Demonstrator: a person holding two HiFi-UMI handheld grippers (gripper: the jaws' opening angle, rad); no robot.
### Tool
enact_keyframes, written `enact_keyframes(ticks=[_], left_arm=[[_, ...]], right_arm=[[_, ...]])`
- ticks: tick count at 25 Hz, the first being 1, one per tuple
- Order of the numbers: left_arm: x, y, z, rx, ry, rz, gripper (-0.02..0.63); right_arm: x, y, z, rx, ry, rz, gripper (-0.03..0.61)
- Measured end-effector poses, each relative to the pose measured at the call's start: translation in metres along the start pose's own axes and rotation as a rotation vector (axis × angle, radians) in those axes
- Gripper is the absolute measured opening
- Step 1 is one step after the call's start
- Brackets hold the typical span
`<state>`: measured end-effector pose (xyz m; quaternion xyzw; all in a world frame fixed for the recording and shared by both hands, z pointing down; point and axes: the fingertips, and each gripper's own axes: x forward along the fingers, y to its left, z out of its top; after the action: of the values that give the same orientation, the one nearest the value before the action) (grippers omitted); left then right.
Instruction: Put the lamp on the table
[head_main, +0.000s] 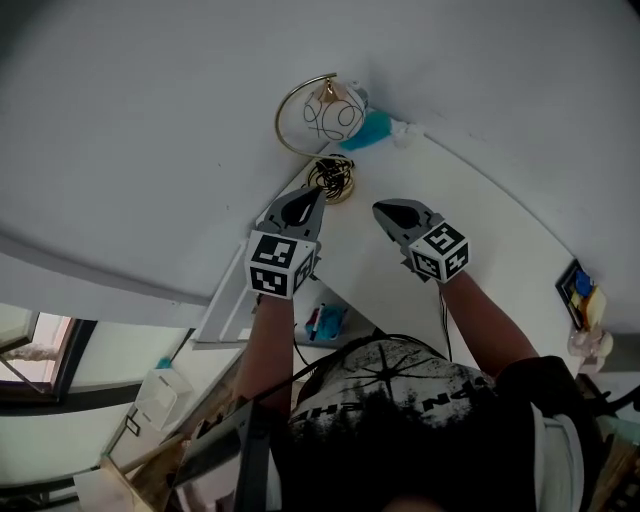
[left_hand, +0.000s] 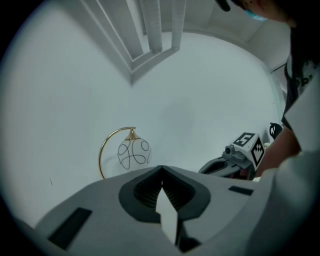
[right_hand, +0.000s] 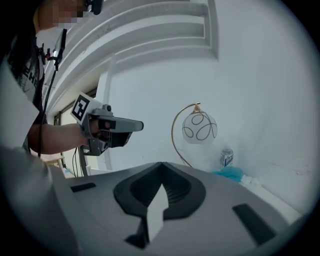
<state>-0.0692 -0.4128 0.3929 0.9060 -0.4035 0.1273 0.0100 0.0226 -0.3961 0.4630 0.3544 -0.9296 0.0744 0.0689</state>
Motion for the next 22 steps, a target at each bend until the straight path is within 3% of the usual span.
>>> enact_keyframes(ticks=[7,12,22], left_arm=[[-0.018,-0.03,-0.029,-0.042,0.005,-0.063,0.015],[-0.029,-0.034,-0.044,-0.059,0.024,-0.064,0.015],[-0.031,-0.041,-0.049,-0.055,0.032,-0.077,0.015]], right_arm=[[-0.02,0.024,-0.004,-0.001,0.002,0.009,0.018],[-0.024,0.03,-0.001,-0.004,-0.008,0.01,0.018],[-0.026,0.032,0.007,-0.025,-0.017,0.012,0.018]])
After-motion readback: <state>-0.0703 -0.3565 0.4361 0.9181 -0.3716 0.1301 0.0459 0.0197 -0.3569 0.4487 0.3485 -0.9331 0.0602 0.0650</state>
